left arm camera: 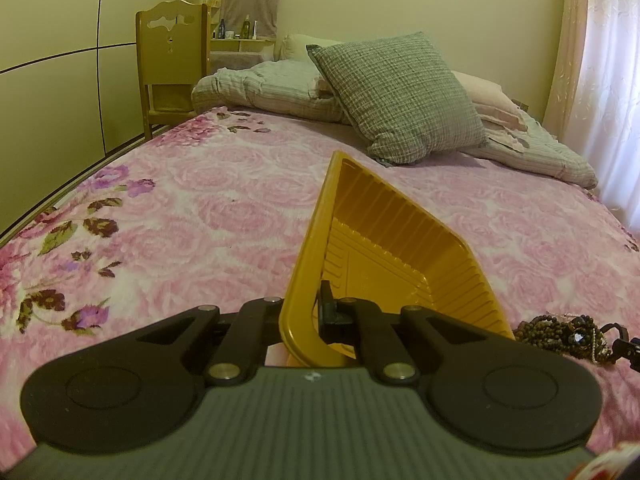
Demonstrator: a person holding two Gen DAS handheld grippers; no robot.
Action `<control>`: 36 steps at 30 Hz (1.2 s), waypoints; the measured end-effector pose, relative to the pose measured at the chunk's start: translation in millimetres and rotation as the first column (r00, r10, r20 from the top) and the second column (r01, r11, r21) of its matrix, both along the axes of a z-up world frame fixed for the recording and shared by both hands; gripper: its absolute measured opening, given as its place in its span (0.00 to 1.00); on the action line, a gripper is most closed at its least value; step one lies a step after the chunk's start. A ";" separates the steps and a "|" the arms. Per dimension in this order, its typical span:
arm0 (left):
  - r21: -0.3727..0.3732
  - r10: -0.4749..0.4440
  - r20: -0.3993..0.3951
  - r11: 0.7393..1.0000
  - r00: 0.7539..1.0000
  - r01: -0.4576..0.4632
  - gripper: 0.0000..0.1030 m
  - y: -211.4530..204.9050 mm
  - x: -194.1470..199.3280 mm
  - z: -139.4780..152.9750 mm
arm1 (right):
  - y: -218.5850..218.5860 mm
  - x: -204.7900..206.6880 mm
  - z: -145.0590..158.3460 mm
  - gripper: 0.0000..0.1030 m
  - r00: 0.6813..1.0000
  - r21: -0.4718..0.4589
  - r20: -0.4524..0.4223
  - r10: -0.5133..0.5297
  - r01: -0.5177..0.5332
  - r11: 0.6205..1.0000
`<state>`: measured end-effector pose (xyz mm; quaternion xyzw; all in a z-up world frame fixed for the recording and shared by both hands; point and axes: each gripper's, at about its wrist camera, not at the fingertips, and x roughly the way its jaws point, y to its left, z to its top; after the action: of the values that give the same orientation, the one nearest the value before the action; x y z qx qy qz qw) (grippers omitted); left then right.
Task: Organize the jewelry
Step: 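Lift the black pendant out of the jewelry pile with the right tool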
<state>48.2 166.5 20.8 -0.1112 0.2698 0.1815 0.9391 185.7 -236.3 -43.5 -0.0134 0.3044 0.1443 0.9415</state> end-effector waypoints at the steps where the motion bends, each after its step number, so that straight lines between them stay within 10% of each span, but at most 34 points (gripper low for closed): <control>1: 0.001 0.000 -0.001 1.000 1.000 0.000 0.05 0.1 -0.1 0.0 | -0.7 0.5 -0.3 0.43 1.000 -0.006 0.003 -0.008 0.008 1.000; 11: -0.003 0.004 -0.002 1.000 1.000 -0.004 0.05 0.7 0.4 0.5 | -7.0 16.6 -8.7 0.42 1.000 0.009 -0.025 -0.018 0.018 1.000; 13: -0.003 0.005 -0.002 1.000 1.000 -0.005 0.05 0.8 0.2 0.8 | -8.0 16.3 -6.7 0.22 1.000 0.003 -0.025 -0.012 0.012 1.000; 27: -0.004 0.003 0.001 1.000 1.000 -0.003 0.05 1.6 -0.7 0.9 | -9.0 -7.9 15.8 0.20 0.993 -0.118 0.111 -0.031 0.044 0.992; 36: -0.007 0.005 0.003 1.000 1.000 -0.005 0.05 1.7 -1.3 1.5 | -24.5 -8.4 38.8 0.20 0.990 0.050 0.138 -0.027 0.020 0.999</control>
<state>46.9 168.2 22.3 -0.1155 0.2690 0.1826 0.9386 177.3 -260.8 -4.7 0.0030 0.2350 0.1393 0.9620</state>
